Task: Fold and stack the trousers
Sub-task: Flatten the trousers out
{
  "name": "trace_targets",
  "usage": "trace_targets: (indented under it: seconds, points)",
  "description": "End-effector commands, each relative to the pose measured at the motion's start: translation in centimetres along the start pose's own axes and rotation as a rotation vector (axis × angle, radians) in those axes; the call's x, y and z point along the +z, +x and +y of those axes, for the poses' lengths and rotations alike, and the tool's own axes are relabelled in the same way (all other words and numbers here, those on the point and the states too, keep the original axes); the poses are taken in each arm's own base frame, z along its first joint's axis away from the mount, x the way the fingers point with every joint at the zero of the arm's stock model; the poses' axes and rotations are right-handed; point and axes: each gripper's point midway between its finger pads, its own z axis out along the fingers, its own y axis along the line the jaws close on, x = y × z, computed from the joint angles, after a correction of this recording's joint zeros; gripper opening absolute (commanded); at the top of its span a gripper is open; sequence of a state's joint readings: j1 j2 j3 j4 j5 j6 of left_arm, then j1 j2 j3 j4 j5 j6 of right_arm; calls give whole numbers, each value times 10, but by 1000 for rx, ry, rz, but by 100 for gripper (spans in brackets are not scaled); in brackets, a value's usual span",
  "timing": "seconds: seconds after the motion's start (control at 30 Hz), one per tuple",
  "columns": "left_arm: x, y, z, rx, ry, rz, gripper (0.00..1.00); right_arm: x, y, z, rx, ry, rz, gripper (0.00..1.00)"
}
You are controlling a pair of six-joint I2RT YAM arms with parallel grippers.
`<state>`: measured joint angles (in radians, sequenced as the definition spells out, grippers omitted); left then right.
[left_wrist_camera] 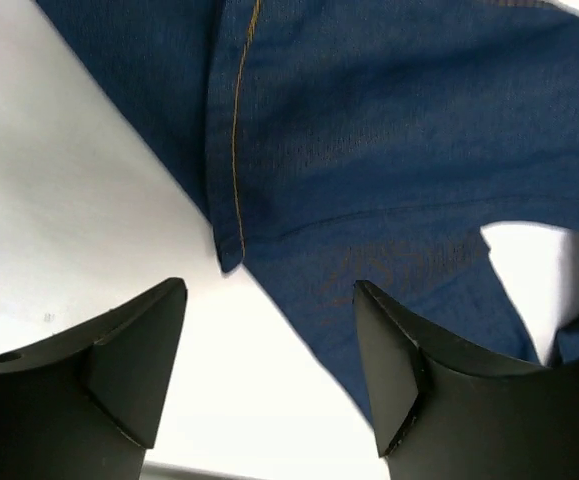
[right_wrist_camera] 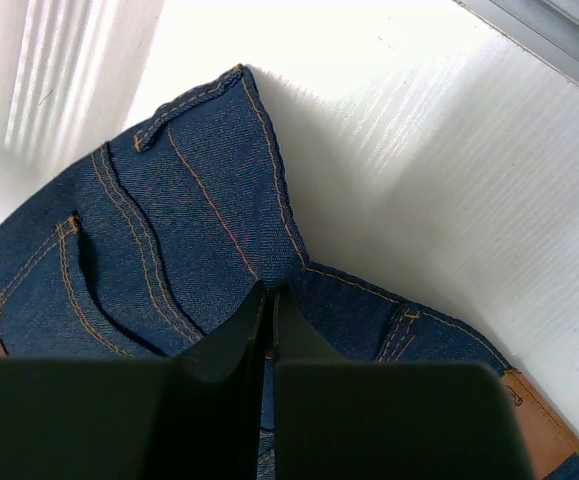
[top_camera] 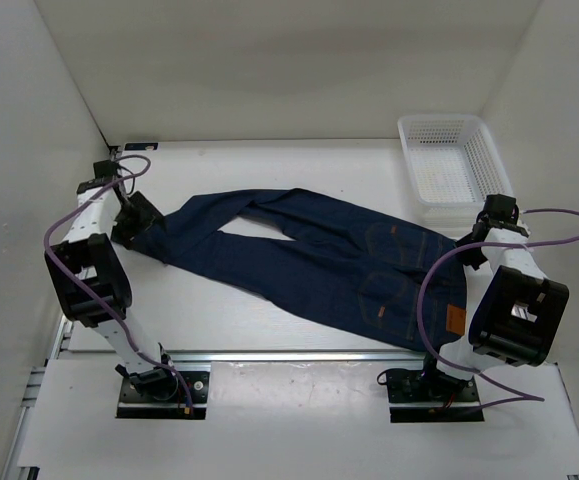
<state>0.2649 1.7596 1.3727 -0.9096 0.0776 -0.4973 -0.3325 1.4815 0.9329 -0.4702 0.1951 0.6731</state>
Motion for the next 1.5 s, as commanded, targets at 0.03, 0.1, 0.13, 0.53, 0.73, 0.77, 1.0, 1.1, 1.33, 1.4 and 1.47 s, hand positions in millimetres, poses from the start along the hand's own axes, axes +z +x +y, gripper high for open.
trace_targets:
  seconds: [0.03, 0.1, 0.13, 0.53, 0.73, 0.77, 1.0, 1.1, 1.33, 1.4, 1.47]
  points:
    - [15, -2, 7, 20, -10, -28, 78, -1, -4, 5, -9, -21, -2, 0]
    - [21, 0, 10, 19, -24, -22, 71, -1, -4, 5, -9, -21, -2, 0]
    - [26, 1, 13, 18, -39, -13, 68, -1, -4, 5, -9, -21, -2, 0]
    - [52, 0, 18, 2, -99, 16, 60, -1, -4, 5, 1, -21, -2, 0]
    - [53, 1, 13, 1, -89, 22, 43, -3, -6, 6, 2, -27, -9, 0]
    - [56, 2, 14, 1, -93, 30, 38, -3, -6, 6, 2, -27, -9, 0]
    - [53, -5, 9, 2, -83, 11, 10, -3, -6, 6, 2, -27, -9, 0]
    - [40, -7, 5, 3, -60, -8, 10, -5, -7, 7, 3, -33, -16, 0]
    - [-12, -28, -9, 16, -15, -107, 10, -8, -10, 7, 4, -31, -29, 0]
    - [-29, -37, -16, 18, 4, -142, 10, -8, -9, 4, 3, -18, -28, 0]
    - [-55, -54, -29, 12, 46, -196, 10, -9, -13, 2, 14, -19, -37, 0]
